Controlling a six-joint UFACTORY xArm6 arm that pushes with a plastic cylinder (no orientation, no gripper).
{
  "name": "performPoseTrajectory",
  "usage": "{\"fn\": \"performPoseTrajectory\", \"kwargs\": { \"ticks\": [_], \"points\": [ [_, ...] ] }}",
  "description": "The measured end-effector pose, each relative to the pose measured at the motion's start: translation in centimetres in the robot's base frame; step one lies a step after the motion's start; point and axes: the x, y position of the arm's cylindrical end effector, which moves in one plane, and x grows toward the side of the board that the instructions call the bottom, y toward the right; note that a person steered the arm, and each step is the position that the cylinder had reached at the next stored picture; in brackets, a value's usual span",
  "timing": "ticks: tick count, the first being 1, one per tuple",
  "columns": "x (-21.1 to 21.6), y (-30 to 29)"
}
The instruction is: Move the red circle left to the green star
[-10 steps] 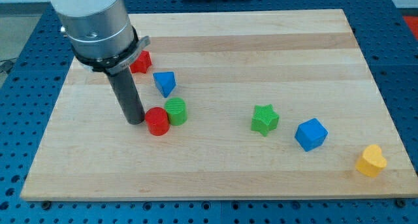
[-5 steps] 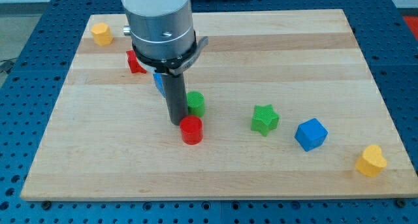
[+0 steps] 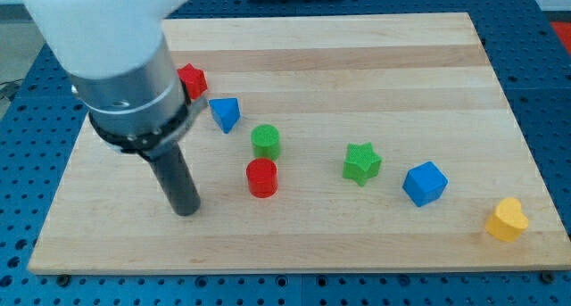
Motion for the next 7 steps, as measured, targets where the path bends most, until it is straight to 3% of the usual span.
{"fn": "performPoseTrajectory", "kwargs": {
  "ticks": [5, 7],
  "points": [
    [-0.8, 8.3],
    [-0.4, 5.8]
  ]
}}
